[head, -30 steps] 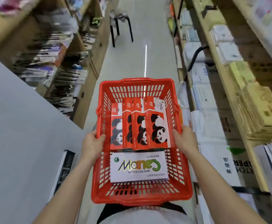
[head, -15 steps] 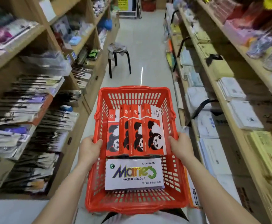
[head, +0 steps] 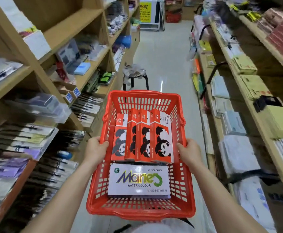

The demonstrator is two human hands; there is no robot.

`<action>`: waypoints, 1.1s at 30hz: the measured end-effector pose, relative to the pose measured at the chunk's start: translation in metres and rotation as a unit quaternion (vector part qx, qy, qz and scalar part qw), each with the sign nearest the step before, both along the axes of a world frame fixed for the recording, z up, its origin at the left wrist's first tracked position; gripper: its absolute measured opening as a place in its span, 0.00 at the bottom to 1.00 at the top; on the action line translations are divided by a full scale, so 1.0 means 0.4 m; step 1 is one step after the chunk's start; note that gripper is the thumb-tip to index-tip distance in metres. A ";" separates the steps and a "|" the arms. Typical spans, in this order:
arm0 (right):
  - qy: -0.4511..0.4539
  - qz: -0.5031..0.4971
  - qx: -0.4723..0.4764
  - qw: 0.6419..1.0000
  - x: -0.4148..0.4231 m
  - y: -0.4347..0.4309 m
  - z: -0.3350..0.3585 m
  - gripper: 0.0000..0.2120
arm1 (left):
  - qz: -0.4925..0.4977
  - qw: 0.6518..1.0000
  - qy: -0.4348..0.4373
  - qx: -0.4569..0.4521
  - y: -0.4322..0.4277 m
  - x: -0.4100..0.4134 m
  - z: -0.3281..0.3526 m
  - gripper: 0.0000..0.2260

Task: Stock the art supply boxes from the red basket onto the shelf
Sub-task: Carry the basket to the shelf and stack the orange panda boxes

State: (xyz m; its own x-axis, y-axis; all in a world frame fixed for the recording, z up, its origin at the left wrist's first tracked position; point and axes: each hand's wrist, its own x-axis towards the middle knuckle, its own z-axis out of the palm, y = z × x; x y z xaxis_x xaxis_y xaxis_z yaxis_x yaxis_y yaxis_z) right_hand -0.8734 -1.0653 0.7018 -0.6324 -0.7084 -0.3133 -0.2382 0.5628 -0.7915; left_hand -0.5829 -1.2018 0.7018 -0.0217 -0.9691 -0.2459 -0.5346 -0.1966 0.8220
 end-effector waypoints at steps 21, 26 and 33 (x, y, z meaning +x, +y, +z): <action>0.033 0.002 0.003 0.999 -0.660 -1.521 0.007 0.08 | -0.010 0.999 -0.040 0.009 -1.499 -0.636 -0.012 0.08; 0.029 -0.004 0.011 1.000 -0.800 -1.842 -0.009 0.07 | -0.012 0.998 -0.059 0.005 -1.828 -0.773 -0.011 0.08; 0.022 0.029 0.020 0.999 -1.004 -2.311 -0.106 0.10 | 0.025 0.997 -0.071 0.032 -2.248 -0.970 -0.085 0.09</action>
State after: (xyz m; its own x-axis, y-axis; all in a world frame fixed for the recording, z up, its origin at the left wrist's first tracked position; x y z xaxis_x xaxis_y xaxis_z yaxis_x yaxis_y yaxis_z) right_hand -1.2748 -1.9897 0.6593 -0.6047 -0.7316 -0.3147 -0.3046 0.5776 -0.7574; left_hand -0.9707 -2.1011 0.6678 0.0657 -0.9503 -0.3044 -0.6322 -0.2757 0.7241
